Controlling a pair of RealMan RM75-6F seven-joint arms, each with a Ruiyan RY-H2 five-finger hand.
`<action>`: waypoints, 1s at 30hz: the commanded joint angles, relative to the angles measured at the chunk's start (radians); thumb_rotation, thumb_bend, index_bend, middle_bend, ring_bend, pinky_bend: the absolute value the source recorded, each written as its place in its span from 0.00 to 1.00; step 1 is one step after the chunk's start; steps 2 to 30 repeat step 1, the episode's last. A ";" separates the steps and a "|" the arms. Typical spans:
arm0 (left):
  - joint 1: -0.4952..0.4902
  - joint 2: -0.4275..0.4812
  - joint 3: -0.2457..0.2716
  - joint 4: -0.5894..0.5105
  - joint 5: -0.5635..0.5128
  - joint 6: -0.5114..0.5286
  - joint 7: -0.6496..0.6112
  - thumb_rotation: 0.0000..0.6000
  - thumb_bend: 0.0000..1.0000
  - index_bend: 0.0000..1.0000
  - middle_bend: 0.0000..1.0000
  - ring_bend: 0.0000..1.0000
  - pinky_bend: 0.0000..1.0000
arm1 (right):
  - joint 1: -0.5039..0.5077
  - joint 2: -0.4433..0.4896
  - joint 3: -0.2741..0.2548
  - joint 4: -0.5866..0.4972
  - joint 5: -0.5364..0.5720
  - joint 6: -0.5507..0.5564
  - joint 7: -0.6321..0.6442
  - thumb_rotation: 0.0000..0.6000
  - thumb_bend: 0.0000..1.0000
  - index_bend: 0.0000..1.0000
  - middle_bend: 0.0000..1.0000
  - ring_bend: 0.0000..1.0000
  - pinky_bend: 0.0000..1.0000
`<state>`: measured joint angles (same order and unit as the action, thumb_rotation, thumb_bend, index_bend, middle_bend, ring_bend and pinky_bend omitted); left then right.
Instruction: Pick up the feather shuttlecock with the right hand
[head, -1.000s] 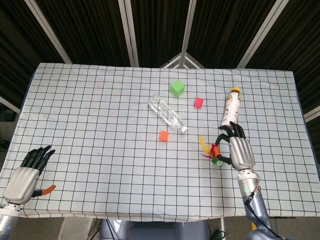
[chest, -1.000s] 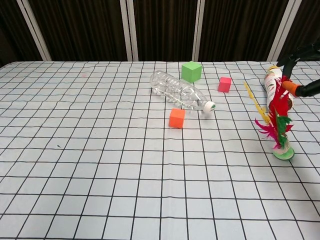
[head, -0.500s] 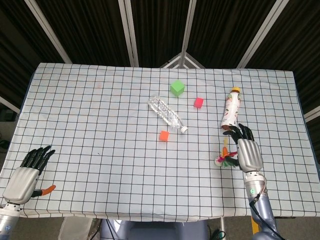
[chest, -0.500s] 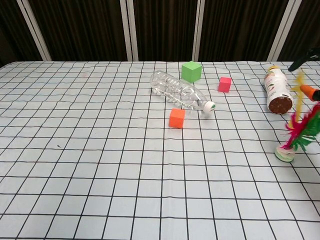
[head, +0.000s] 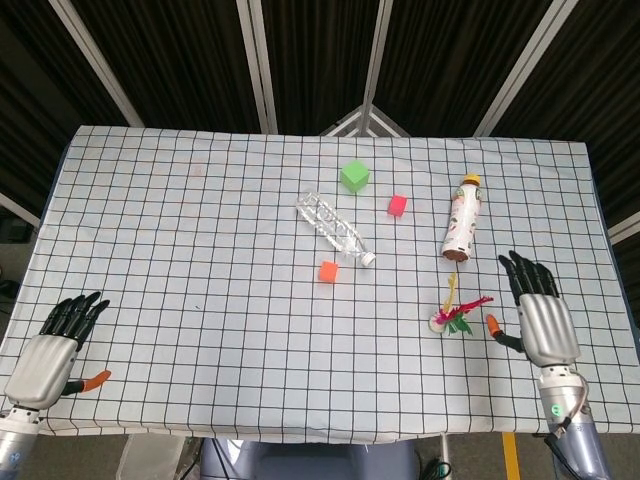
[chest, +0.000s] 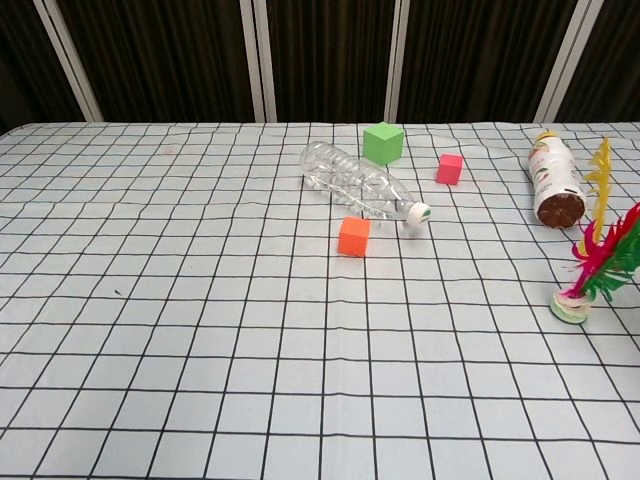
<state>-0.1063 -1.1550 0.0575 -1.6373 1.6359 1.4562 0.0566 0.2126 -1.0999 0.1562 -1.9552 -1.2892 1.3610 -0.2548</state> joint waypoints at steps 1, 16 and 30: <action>0.000 -0.001 -0.001 0.003 0.003 0.003 0.003 1.00 0.00 0.00 0.00 0.00 0.00 | -0.098 0.098 -0.115 0.057 -0.149 0.075 0.034 1.00 0.40 0.00 0.00 0.00 0.00; 0.000 -0.001 -0.001 0.003 0.003 0.003 0.003 1.00 0.00 0.00 0.00 0.00 0.00 | -0.098 0.098 -0.115 0.057 -0.149 0.075 0.034 1.00 0.40 0.00 0.00 0.00 0.00; 0.000 -0.001 -0.001 0.003 0.003 0.003 0.003 1.00 0.00 0.00 0.00 0.00 0.00 | -0.098 0.098 -0.115 0.057 -0.149 0.075 0.034 1.00 0.40 0.00 0.00 0.00 0.00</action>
